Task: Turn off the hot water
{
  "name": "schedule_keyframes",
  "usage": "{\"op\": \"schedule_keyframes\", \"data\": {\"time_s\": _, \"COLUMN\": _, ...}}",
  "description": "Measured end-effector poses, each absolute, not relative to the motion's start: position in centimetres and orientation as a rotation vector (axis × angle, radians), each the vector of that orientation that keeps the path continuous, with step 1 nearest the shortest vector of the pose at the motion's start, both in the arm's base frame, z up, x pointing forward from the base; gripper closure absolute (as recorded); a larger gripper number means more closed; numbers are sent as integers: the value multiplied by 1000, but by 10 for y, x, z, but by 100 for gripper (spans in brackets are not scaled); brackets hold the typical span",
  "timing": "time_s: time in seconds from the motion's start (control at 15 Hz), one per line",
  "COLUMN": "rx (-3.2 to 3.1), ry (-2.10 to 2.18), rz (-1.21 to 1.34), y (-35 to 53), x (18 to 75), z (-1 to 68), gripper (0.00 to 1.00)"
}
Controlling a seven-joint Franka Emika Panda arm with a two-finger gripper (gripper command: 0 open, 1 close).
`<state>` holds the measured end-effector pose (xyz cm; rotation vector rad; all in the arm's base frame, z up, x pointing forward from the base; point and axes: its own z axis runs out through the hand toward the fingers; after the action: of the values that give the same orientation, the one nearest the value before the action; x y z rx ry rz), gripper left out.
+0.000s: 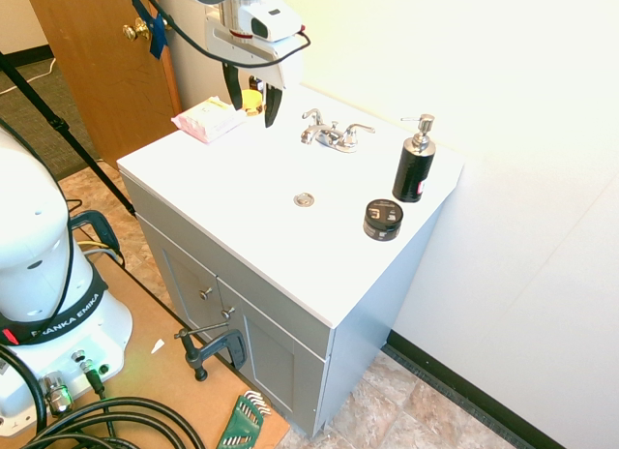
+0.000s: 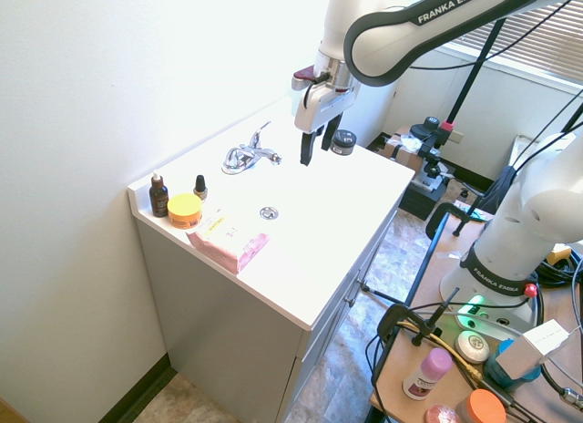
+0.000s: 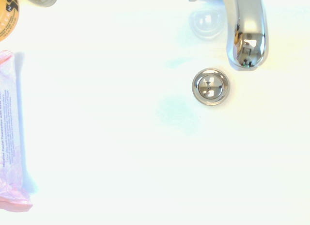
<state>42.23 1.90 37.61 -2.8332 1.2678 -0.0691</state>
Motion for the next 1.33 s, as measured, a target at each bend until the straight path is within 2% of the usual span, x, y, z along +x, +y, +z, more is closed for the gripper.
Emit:
{"op": "schedule_keyframes", "data": {"time_s": 0.33, "rx": -2884, "ry": 1249, "rz": -83, "y": 18, "x": 425, "z": 366, "gripper": 0}}
{"op": "schedule_keyframes", "data": {"time_s": 0.6, "rx": -2869, "ry": 1451, "rz": -333, "y": 20, "x": 452, "z": 350, "gripper": 0}}
{"op": "schedule_keyframes", "data": {"time_s": 0.87, "rx": -2847, "ry": 1605, "rz": -676, "y": 24, "x": 503, "z": 355, "gripper": 0}}
{"op": "schedule_keyframes", "data": {"time_s": 1.33, "rx": -2865, "ry": 1646, "rz": -785, "y": 55, "x": 561, "z": 319, "gripper": 0}}
